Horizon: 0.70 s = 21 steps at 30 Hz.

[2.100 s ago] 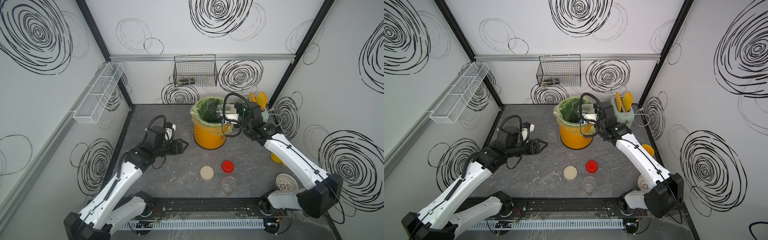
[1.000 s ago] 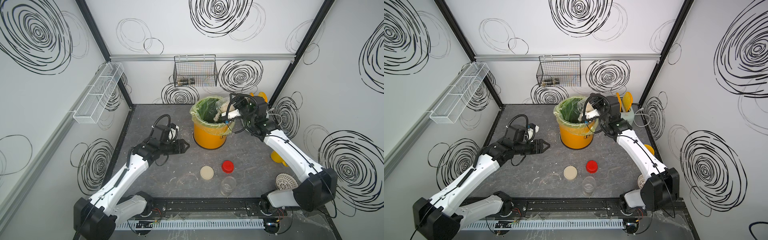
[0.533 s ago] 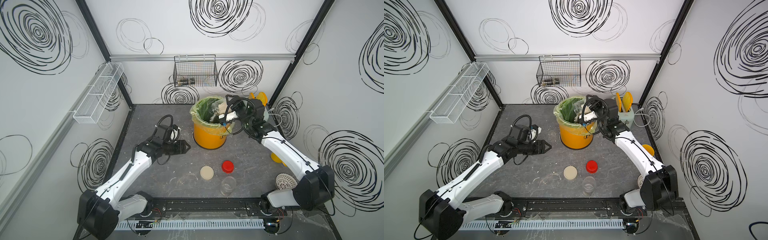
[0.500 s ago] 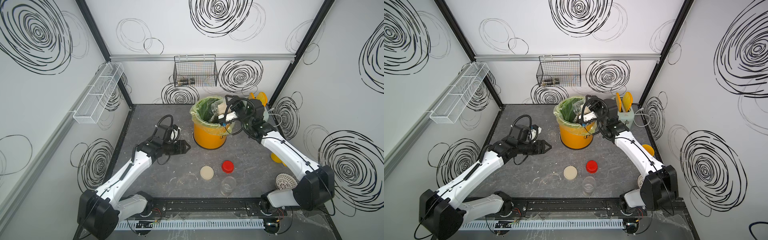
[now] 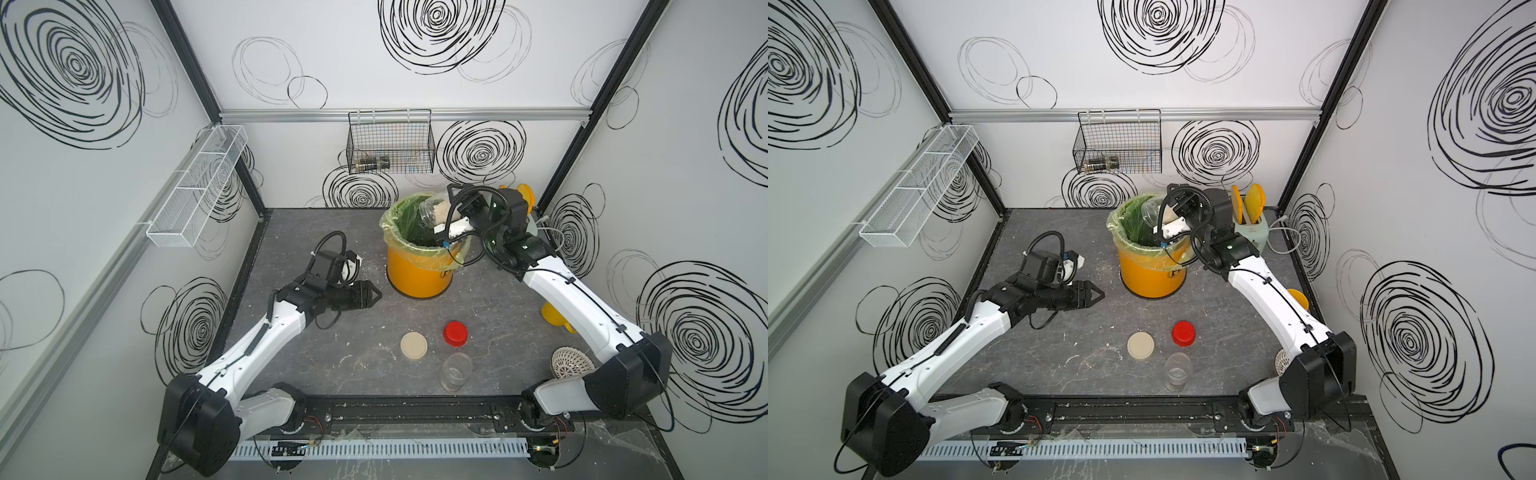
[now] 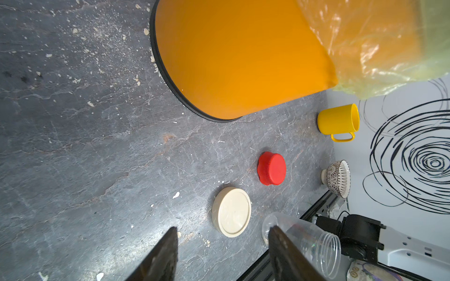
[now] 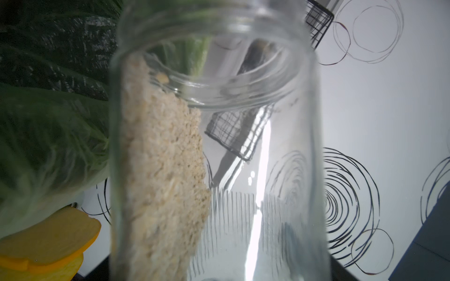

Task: Empty expired oatmeal from jars
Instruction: Pour the expired oatmeal into the trash bin.

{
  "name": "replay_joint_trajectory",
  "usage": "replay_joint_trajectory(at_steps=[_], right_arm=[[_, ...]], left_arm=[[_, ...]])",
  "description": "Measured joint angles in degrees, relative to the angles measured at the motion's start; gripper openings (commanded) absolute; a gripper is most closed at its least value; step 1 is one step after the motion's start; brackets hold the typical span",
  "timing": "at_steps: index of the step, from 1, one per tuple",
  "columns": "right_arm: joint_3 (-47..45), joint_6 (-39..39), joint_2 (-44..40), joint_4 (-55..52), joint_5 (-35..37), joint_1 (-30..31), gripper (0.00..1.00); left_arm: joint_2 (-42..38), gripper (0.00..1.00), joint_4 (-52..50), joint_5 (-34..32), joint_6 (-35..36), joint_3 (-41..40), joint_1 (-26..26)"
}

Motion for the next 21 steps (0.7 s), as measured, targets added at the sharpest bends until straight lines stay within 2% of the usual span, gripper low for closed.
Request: replay_joint_trajectory(at_steps=[21], right_arm=[[-2.71,0.0,0.31,-2.34,1.03,0.9,0.27]], left_arm=[[3.78,0.62,0.33,0.17,0.5,0.33,1.09]])
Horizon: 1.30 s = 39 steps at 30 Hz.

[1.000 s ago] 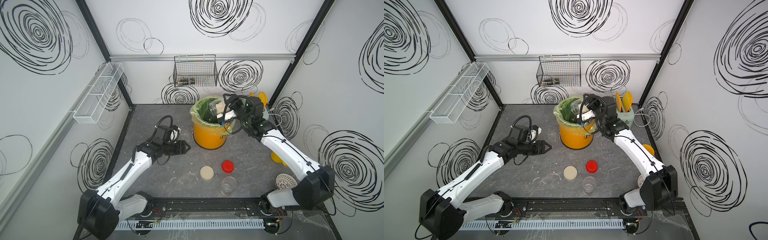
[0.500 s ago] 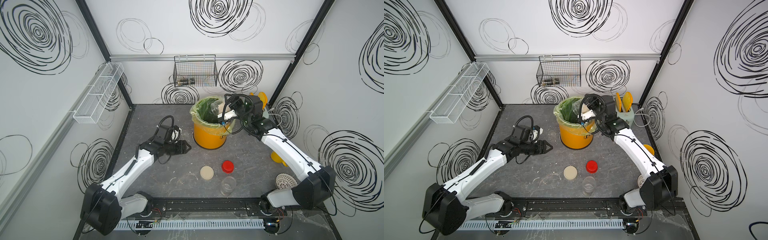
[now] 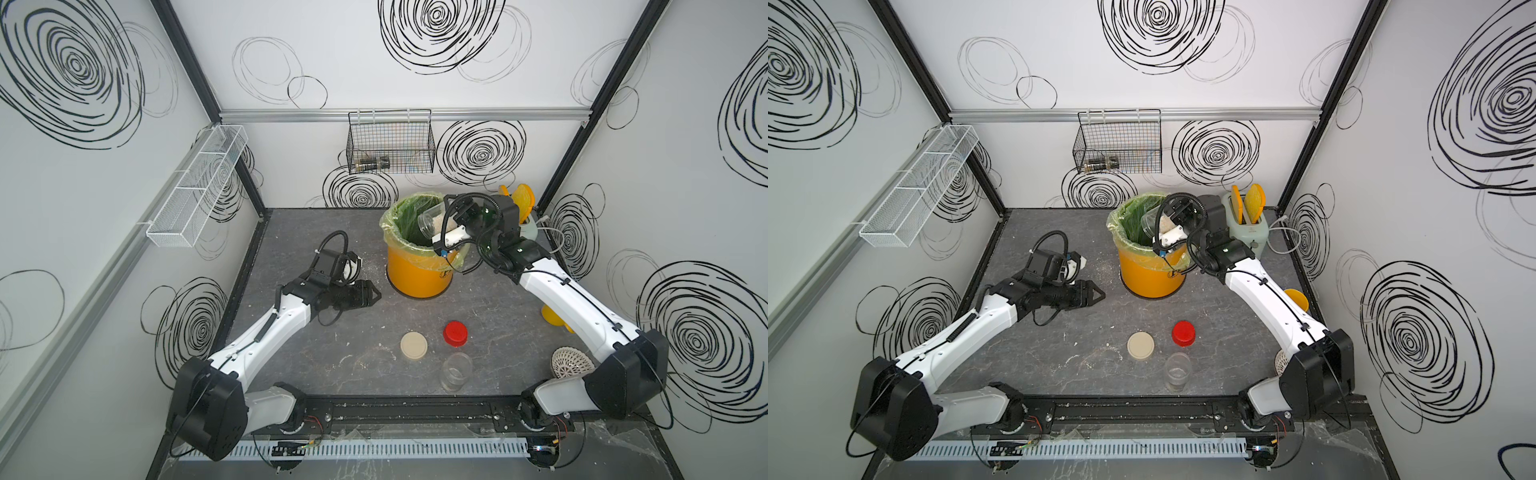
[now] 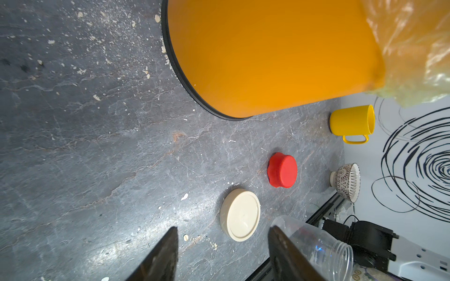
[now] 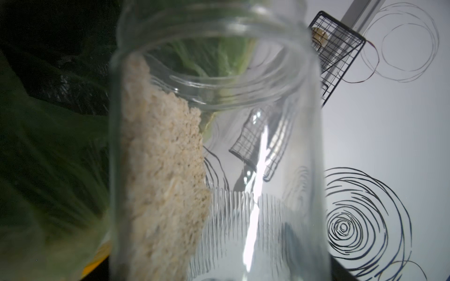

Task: Empty expired oatmeal from jars
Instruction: Pour the expired oatmeal into the trash bin.

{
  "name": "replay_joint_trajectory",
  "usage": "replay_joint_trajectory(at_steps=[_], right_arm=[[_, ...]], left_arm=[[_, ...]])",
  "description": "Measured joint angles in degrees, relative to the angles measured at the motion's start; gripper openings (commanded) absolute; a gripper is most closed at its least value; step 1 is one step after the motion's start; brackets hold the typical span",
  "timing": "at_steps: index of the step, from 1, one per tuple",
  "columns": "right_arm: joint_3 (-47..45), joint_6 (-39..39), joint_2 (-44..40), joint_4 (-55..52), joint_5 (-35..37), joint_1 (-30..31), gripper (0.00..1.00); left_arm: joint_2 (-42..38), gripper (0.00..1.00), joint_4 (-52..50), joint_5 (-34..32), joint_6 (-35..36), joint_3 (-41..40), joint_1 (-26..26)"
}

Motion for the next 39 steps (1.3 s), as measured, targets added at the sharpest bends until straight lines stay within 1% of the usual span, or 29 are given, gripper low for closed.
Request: replay_joint_trajectory(at_steps=[5,11,20,28,33,39], right_arm=[[-0.39,0.0,1.22,0.7,-0.42,-0.22,0.26],[-0.2,-0.02,1.7,1.22,-2.75,-1.11,0.25],[4.74,-0.02,2.47,0.92,-3.61,-1.84,0.25],[5.07,-0.02,3.58,1.9,-3.98,-1.81,0.24],[5.09,-0.02,6.34,1.51,-5.88,-1.84,0.23],[5.46,-0.02,6.71,0.83,-8.15,-2.29,0.23]], left_arm=[[0.02,0.63,-0.04,0.02,0.28,0.63,0.15],[0.02,0.63,-0.02,0.11,0.46,0.96,0.46],[0.02,0.63,0.04,1.09,0.42,1.9,0.52],[-0.31,0.64,0.09,1.33,0.42,1.9,0.52],[-0.96,0.64,0.04,1.31,0.46,1.9,0.55],[-1.14,0.64,0.04,1.42,0.48,1.9,0.79]])
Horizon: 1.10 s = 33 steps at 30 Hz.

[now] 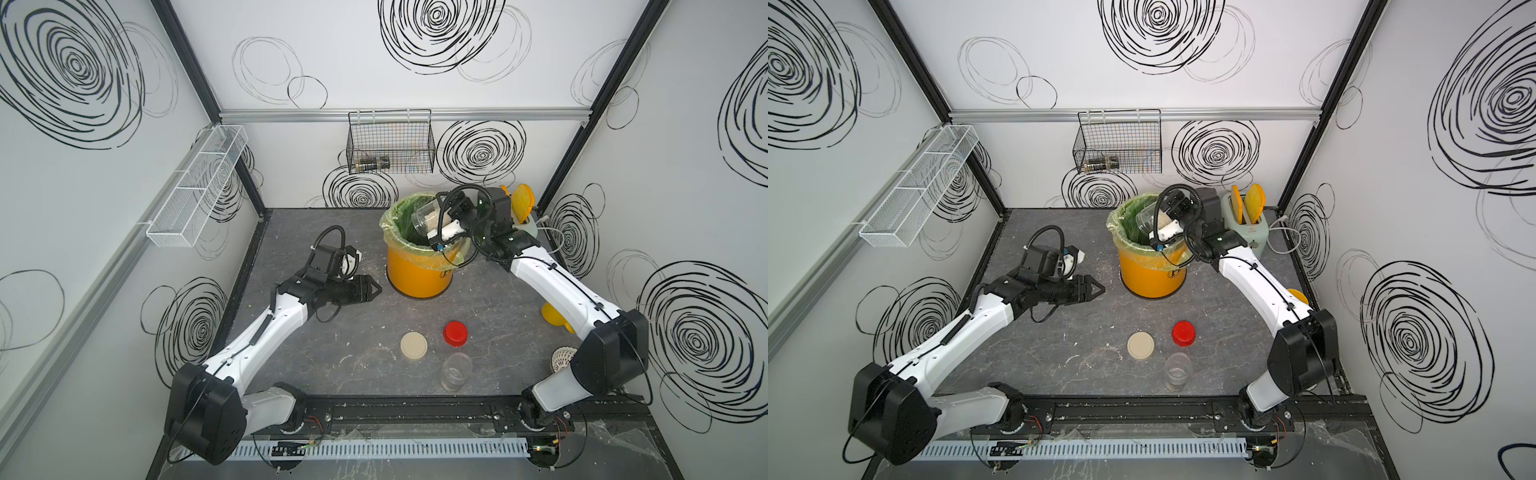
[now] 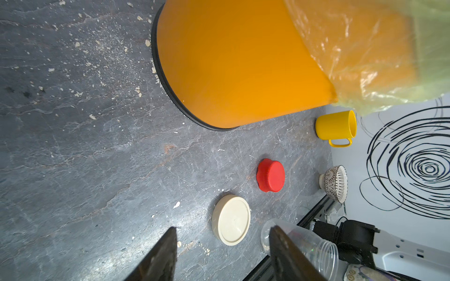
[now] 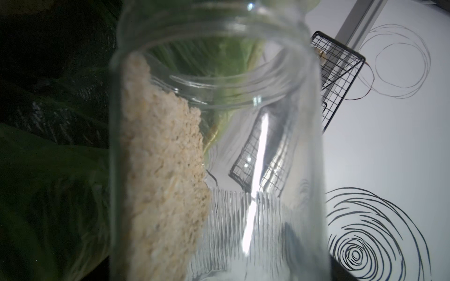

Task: Empty expired oatmeal from jars
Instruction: Pour the expired oatmeal into the trash bin.

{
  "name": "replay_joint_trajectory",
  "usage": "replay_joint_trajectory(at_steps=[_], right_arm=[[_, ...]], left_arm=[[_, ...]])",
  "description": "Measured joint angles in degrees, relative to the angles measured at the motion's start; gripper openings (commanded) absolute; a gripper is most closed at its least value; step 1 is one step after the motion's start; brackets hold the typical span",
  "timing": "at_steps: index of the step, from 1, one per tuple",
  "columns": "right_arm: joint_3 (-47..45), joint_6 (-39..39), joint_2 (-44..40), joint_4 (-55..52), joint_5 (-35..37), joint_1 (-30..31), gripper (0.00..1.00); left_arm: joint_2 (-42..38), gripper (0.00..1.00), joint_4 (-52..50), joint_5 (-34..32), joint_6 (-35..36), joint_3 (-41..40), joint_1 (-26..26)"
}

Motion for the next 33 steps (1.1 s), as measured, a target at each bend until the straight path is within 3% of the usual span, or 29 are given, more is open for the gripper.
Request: replay_joint_trajectory(at_steps=[8,22,33], right_arm=[[0.15,4.09,-0.87,0.02,-4.5,-3.41,0.22],[-0.31,26.23,-2.62,1.51,-16.92,-9.79,0.22],[0.33,28.57,-3.34,-1.38,-19.5,-11.39,0.21]], left_arm=[[0.0,0.64,0.02,0.94,-0.15,0.02,0.0],[-0.04,0.64,-0.04,0.94,-0.66,3.63,-0.15],[-0.72,0.64,-1.57,0.63,-0.63,4.76,-0.55]])
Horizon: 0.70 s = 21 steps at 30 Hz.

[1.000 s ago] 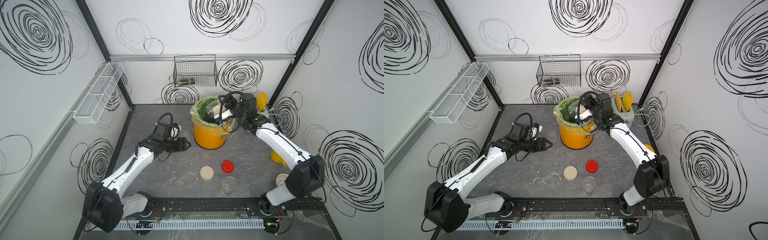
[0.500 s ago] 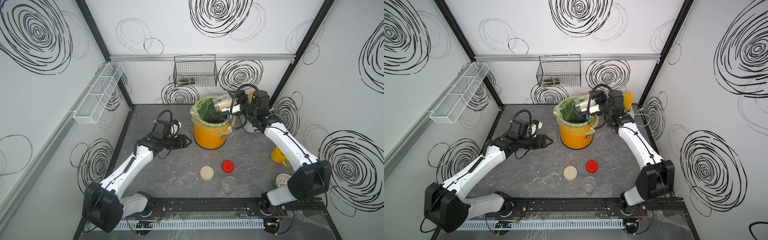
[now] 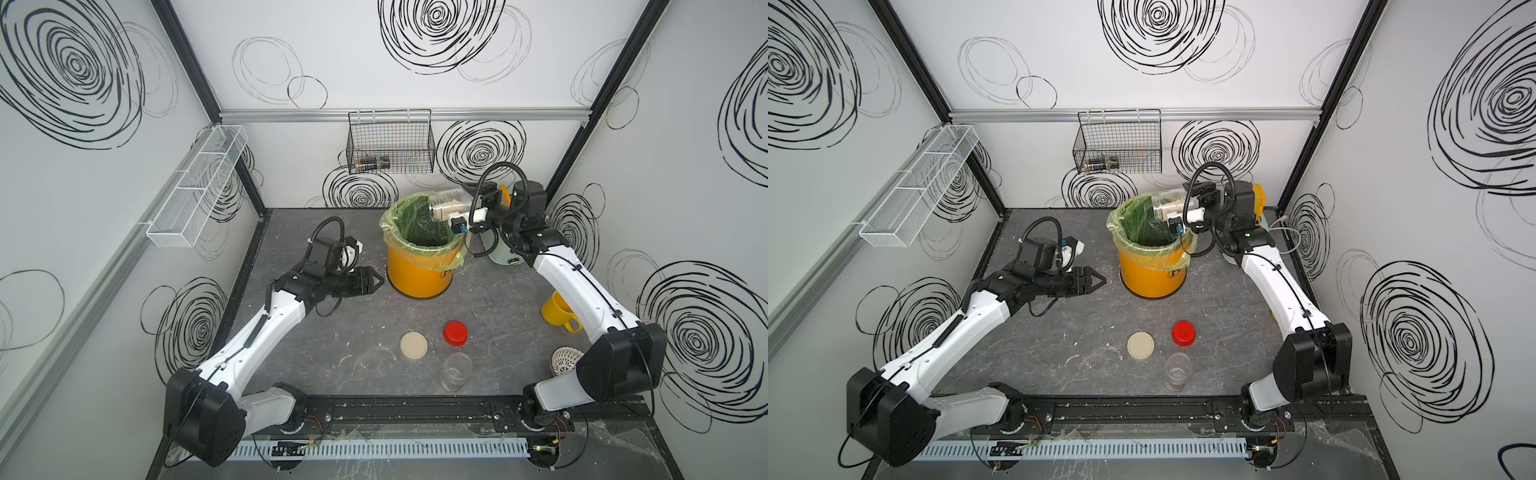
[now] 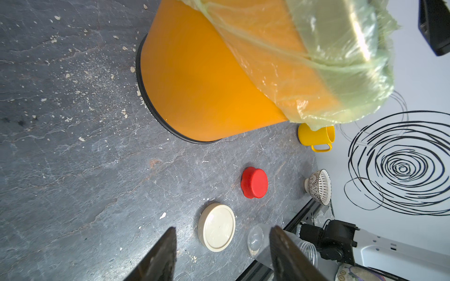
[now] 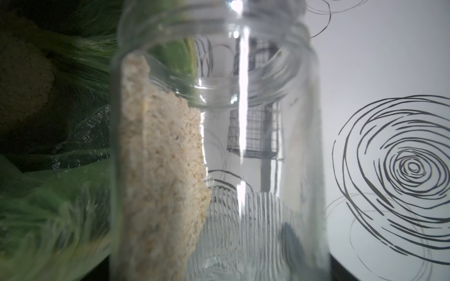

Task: Empty expired oatmeal from jars
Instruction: Pour the expired oatmeal into the trash bin.

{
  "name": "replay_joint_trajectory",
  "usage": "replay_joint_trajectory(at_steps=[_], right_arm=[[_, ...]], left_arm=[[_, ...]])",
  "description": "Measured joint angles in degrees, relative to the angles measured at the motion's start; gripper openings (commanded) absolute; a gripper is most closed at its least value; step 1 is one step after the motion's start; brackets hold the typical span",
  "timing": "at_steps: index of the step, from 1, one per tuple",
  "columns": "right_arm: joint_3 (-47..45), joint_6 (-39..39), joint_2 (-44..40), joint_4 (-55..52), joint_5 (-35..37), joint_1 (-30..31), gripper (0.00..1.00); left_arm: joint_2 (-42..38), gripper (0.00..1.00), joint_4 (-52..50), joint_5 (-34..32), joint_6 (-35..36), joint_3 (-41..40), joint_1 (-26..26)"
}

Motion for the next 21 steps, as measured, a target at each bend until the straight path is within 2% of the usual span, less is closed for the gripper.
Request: replay_joint_trajectory(at_steps=[3,10,18,21], right_arm=[[1.38,4.48,-0.46,-0.9,-2.78,-1.05,0.25],[-1.68,19.28,-5.99,2.62,-10.27,-2.97,0.26],[-10.86,42.1,-11.43,13.75,-15.5,-3.08,0.25],[-14.67,52.46,-12.44,18.8,-16.35,-2.95,0.25]], left_arm=[[-0.17,0.64,-0.11,-0.04,0.04,0.04,-0.04],[-0.52,0.66,-1.44,-2.54,0.85,4.48,-2.32],[-1.29,0.72,2.43,-11.58,5.55,14.97,-11.87],[-1.29,0.84,6.12,-15.3,9.14,16.22,-16.0]])
